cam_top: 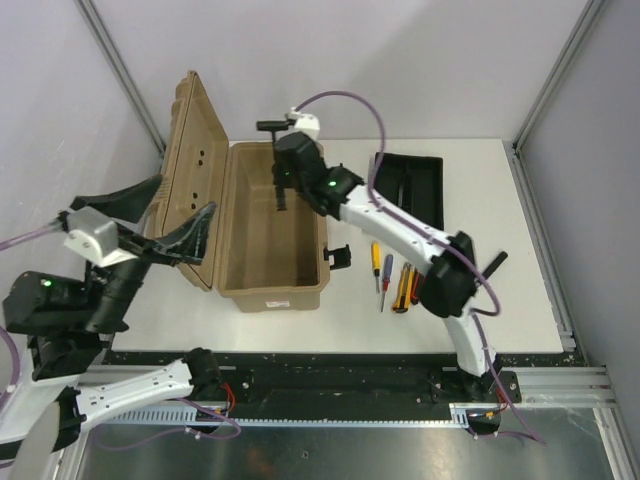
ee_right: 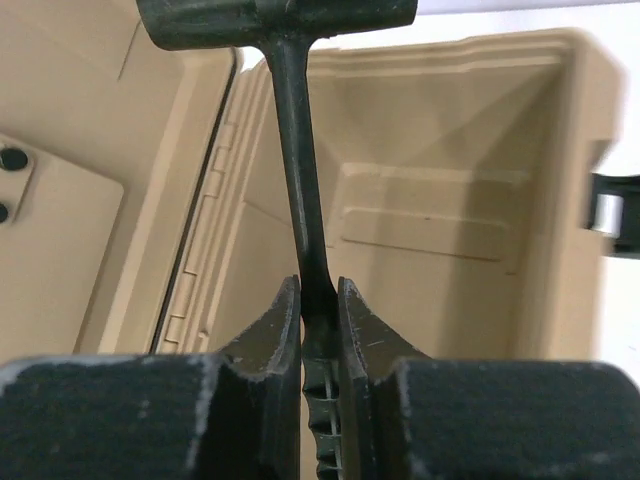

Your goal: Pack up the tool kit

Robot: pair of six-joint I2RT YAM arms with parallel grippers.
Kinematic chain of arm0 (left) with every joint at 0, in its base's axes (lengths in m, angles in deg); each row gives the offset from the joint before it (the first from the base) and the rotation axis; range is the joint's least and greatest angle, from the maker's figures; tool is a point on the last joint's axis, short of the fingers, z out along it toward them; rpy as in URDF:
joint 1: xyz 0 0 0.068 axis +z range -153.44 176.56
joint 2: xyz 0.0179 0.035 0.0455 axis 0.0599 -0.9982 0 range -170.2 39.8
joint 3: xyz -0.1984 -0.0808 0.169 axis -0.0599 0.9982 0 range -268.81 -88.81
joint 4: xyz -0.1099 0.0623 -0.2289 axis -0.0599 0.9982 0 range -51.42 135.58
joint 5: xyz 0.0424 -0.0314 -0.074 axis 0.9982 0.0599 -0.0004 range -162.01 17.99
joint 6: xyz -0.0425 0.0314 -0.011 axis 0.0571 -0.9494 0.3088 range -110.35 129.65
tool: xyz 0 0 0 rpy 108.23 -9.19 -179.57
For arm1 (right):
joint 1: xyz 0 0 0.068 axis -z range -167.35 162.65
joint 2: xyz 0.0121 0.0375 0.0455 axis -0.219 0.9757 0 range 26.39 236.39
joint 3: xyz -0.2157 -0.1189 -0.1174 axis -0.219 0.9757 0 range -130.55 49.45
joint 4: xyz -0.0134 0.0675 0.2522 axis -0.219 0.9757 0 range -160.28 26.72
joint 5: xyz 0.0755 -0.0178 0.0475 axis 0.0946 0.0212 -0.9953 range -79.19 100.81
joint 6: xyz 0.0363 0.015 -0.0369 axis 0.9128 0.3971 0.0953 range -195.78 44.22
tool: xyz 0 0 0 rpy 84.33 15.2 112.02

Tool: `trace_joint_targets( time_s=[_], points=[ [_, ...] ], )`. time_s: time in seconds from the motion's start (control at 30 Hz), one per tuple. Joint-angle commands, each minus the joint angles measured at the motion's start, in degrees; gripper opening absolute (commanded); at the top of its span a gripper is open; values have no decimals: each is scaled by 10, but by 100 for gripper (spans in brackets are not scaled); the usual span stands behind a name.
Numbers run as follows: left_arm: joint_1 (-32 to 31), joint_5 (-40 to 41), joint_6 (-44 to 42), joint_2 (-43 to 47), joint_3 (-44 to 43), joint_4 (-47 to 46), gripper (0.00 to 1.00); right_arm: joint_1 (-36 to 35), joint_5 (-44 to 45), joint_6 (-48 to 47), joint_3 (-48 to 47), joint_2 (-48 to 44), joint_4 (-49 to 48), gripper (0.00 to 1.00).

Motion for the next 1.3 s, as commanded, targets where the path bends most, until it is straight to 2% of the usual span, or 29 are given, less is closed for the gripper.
trace_joint_targets(
  time_s=[0.0,0.1,0.33,0.6,0.7,0.8,0.97,1.03,1.13,1.27],
  points=[
    [-2,-33,-33,-5,-33,-21,100,-15,-19,-17,-144,105,51,0],
    [-2,-37,-42,-10,-40,-21,100,-20,2,8,-175,160,85,0],
    [-2,-44,-54,-11,-44,-21,99,-22,10,44,-107,185,72,0],
    [-2,-37,-57,-11,-35,-22,99,-33,29,23,-155,246,112,0],
    [-2,-34,-59,-10,-32,-21,99,-35,35,28,-159,260,135,3],
    [-2,-30,-59,-9,-29,-21,99,-37,38,33,-158,268,150,10],
    [-2,-27,-59,-11,-26,-21,99,-40,47,26,-161,264,153,41],
    [-2,-27,-59,-11,-27,-21,100,-42,44,12,-159,248,137,49],
    [-2,-31,-53,-11,-32,-21,99,-45,47,-7,-159,217,117,57],
    [-2,-39,-48,-10,-36,-21,99,-48,62,-24,-157,170,104,59]
  ],
)
